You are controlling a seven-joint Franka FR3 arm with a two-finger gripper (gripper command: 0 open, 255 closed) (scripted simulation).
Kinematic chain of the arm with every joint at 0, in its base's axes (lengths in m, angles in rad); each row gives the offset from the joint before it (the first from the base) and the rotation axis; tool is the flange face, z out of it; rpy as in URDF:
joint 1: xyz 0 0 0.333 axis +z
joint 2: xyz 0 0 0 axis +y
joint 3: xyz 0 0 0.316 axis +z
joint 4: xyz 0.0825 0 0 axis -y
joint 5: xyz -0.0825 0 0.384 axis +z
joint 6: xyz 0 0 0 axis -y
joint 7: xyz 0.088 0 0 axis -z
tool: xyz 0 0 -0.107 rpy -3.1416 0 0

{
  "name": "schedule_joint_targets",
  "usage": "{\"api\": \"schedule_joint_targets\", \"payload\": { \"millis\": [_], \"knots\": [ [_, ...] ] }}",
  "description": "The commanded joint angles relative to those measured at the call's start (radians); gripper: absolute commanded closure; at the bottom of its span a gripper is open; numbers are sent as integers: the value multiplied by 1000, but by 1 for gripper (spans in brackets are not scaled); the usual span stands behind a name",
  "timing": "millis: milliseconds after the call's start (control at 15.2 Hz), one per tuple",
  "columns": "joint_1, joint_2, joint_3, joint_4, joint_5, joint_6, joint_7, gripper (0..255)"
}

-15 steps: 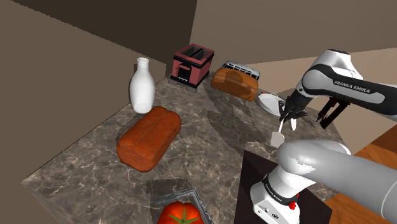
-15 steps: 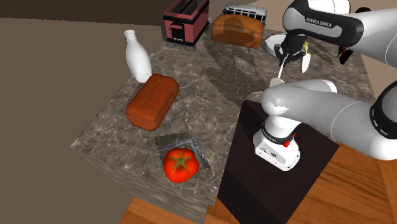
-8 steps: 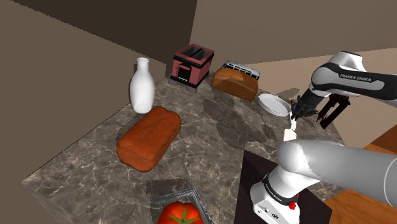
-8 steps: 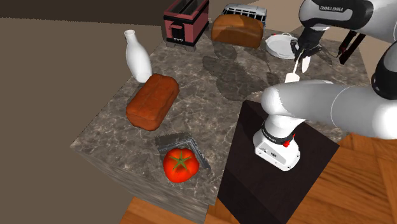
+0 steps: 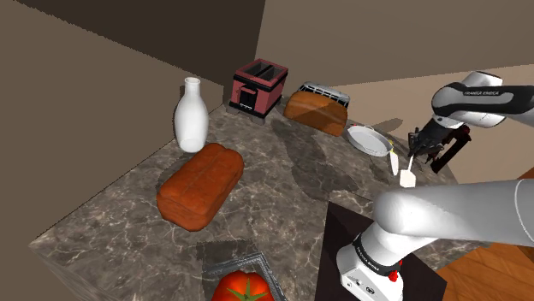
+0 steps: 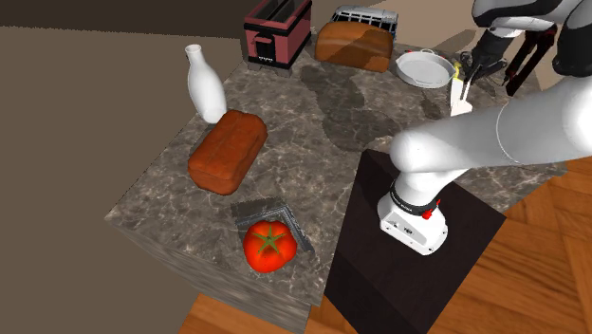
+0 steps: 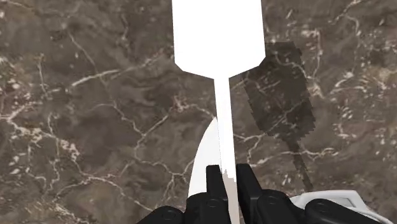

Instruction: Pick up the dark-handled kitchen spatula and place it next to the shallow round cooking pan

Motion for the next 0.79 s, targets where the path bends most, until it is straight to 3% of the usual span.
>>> {"api": "schedule_joint_targets", "payload": {
  "millis": [0, 330, 528, 660, 726],
  "knots": [
    [30, 67, -61, 57, 15, 25, -50, 255],
    [141, 252, -245, 225, 115, 64, -207, 255],
    [246, 397, -399, 336, 242, 81, -341, 255],
    [345, 559, -551, 415, 418, 85, -491, 255],
    [359, 716, -617, 461, 603, 70, -632, 255]
  ]
}}
